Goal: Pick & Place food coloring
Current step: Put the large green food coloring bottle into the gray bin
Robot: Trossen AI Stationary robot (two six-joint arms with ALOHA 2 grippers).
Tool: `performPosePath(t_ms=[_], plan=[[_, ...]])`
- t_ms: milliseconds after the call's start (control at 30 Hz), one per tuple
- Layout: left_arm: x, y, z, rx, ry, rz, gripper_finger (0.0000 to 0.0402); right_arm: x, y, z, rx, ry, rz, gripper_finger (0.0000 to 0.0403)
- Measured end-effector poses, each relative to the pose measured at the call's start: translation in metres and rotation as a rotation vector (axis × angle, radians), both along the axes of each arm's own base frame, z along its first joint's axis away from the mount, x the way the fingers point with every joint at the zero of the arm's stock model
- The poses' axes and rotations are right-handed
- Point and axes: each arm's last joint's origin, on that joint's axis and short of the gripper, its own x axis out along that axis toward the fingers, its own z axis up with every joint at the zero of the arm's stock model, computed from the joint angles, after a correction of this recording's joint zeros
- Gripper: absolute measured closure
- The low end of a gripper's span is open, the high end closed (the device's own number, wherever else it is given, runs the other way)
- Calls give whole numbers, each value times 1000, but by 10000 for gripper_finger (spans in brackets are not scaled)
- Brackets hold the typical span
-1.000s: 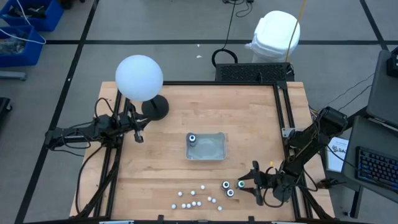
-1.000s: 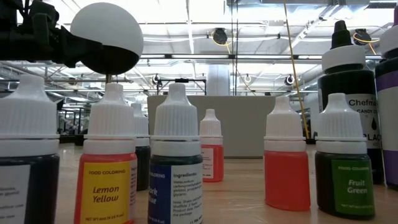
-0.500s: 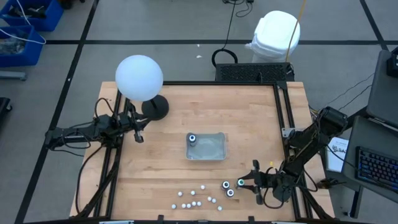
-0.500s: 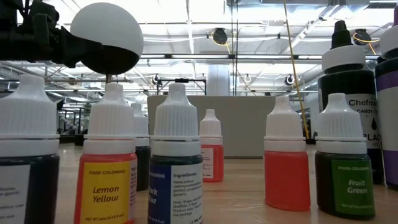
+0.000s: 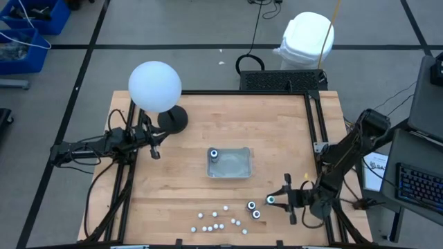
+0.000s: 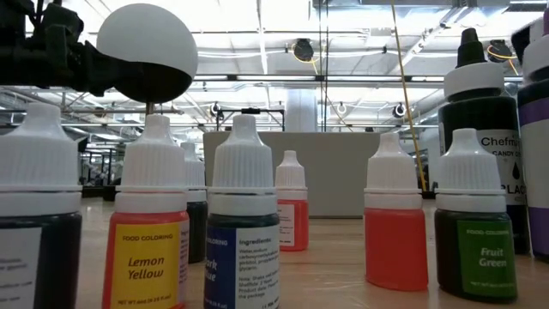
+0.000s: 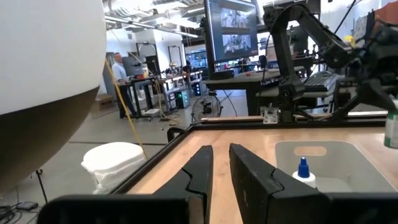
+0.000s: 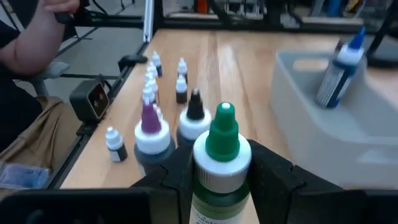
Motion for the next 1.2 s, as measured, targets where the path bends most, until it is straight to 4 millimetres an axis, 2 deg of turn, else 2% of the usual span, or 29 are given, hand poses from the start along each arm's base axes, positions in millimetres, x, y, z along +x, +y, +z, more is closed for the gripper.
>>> performPosePath(t_ms=[167,367,767,1000,1200], plan=[[0,0,1,3,-8,0,339,-6,-15,17,-42,0,-11,292],[0,0,1,3,-8,1,339,-3,-30,30,-43,-30,-66,291],[0,0,0,-37,-8,-6,339,16,-52,33,-118,-31,-174,292],[0,0,2,-54,-38,-9,339,30,-70,37,-159,-70,-338,287],[0,0,2,-24,-28,-4,339,41,-82,42,-177,-87,-339,292]])
